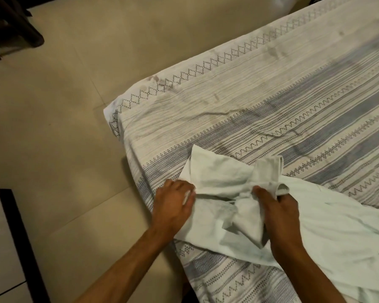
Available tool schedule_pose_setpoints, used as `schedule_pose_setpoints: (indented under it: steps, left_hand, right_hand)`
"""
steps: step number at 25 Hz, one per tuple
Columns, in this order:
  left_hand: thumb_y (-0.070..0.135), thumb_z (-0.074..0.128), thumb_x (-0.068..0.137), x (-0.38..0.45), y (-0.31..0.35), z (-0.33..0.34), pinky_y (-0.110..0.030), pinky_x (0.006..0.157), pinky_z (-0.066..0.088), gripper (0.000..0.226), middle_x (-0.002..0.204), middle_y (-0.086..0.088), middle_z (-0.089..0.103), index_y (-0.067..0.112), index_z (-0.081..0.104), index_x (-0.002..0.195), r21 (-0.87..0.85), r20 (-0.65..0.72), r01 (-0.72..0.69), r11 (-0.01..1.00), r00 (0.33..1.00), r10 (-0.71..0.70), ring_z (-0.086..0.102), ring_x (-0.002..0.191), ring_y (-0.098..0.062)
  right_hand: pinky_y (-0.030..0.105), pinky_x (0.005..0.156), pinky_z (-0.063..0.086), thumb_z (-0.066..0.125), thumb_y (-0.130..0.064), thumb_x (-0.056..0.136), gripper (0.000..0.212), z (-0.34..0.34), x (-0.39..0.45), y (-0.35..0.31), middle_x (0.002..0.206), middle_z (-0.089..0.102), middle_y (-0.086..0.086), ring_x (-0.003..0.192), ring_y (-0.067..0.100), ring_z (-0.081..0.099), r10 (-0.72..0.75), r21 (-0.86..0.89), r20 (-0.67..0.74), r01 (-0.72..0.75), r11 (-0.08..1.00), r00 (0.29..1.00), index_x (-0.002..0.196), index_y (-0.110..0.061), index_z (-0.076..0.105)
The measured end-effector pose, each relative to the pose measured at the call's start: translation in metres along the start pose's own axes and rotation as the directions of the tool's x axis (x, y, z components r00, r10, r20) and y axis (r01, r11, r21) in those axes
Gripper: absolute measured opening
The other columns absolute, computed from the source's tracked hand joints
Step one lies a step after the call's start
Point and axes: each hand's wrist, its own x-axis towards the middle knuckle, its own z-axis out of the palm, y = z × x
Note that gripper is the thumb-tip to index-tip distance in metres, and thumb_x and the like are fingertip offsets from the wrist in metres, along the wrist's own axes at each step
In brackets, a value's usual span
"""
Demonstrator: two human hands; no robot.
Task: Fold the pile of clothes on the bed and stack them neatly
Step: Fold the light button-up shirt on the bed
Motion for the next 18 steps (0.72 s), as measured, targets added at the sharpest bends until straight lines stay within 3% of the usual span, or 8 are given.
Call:
schedule_pose_setpoints:
  steps: [2,5,7,9,11,13,16,18]
  left_hand:
    - [0.045,0.055,0.100,-0.011,-0.011,-0.002,-0.036,0.089,0.045,0.027,0.116,0.009,0.062,0.026,0.063,0.117,-0.238,-0.053,0.275,0.931,0.954,-0.295,0.053,0.106,-0.014]
    - [0.037,0.054,0.106,-0.011,-0.014,-0.014,-0.038,0.093,0.050,0.024,0.113,0.001,0.064,0.017,0.062,0.117,-0.438,0.047,0.441,0.783,0.881,-0.470,0.061,0.107,-0.019]
    - [0.037,0.041,0.110,0.000,-0.002,-0.026,-0.035,0.097,0.045,0.036,0.125,-0.007,0.062,0.014,0.058,0.132,-0.292,0.155,0.498,0.817,0.867,-0.474,0.059,0.120,-0.028]
    - [0.057,0.028,0.109,0.012,0.009,-0.037,-0.039,0.098,0.041,0.057,0.128,-0.010,0.059,0.014,0.056,0.133,-0.222,0.285,0.598,0.770,0.796,-0.535,0.055,0.119,-0.030]
    - [0.080,0.022,0.096,0.023,0.014,-0.043,-0.040,0.093,0.042,0.077,0.115,-0.007,0.060,0.015,0.058,0.118,-0.254,0.360,0.662,0.705,0.742,-0.566,0.056,0.110,-0.027]
    - [0.093,0.027,0.084,0.031,0.019,-0.040,-0.043,0.097,0.046,0.094,0.122,-0.011,0.063,0.013,0.057,0.122,-0.204,0.404,0.641,0.740,0.744,-0.533,0.059,0.116,-0.033]
    - [0.093,0.047,0.079,0.041,0.033,-0.026,-0.045,0.102,0.046,0.107,0.141,-0.019,0.058,0.007,0.047,0.143,-0.169,0.418,0.640,0.749,0.735,-0.534,0.056,0.128,-0.038]
    - [0.085,0.058,0.081,0.044,0.045,-0.015,-0.045,0.097,0.049,0.102,0.136,-0.019,0.062,0.005,0.044,0.143,-0.098,0.315,0.593,0.799,0.780,-0.540,0.060,0.124,-0.040]
  right_hand:
    - [0.039,0.086,0.056,0.066,-0.044,0.096,0.028,0.019,0.000,-0.009,0.109,0.076,0.001,0.095,0.022,0.071,-0.018,-0.116,0.148,0.036,0.993,0.989,0.113,-0.022,0.069]
    - [0.045,0.106,0.047,0.041,-0.081,0.085,0.071,0.048,0.005,-0.006,0.125,0.072,0.000,0.112,0.022,0.066,0.013,-0.315,0.481,0.158,0.936,0.877,0.123,-0.028,0.069]
    - [0.045,0.111,0.043,0.028,-0.073,0.093,0.075,0.062,0.010,0.015,0.133,0.068,0.005,0.125,0.024,0.060,-0.214,-0.390,0.360,0.355,0.850,0.908,0.129,-0.020,0.067]
    - [0.048,0.124,0.027,0.016,-0.067,0.101,0.073,0.068,0.016,0.039,0.165,0.038,0.003,0.154,0.023,0.030,-0.268,-0.512,0.272,0.375,0.773,0.924,0.158,-0.027,0.039]
    - [0.055,0.128,0.006,0.003,-0.064,0.102,0.070,0.076,0.023,0.074,0.174,-0.004,-0.005,0.160,0.024,-0.010,-0.165,-0.648,0.435,0.435,0.625,0.885,0.166,-0.035,0.003]
    - [0.056,0.126,-0.010,-0.001,-0.064,0.100,0.070,0.081,0.027,0.096,0.169,-0.026,-0.011,0.154,0.022,-0.032,-0.124,-0.703,0.519,0.504,0.502,0.846,0.163,-0.037,-0.015]
    - [0.053,0.123,-0.018,0.000,-0.063,0.101,0.068,0.085,0.028,0.100,0.166,-0.033,-0.014,0.150,0.018,-0.039,-0.153,-0.696,0.512,0.513,0.502,0.845,0.161,-0.038,-0.020]
    - [0.052,0.122,-0.019,0.004,-0.059,0.104,0.065,0.083,0.034,0.102,0.165,-0.034,-0.015,0.148,0.017,-0.041,-0.136,-0.684,0.538,0.525,0.505,0.832,0.160,-0.039,-0.021]
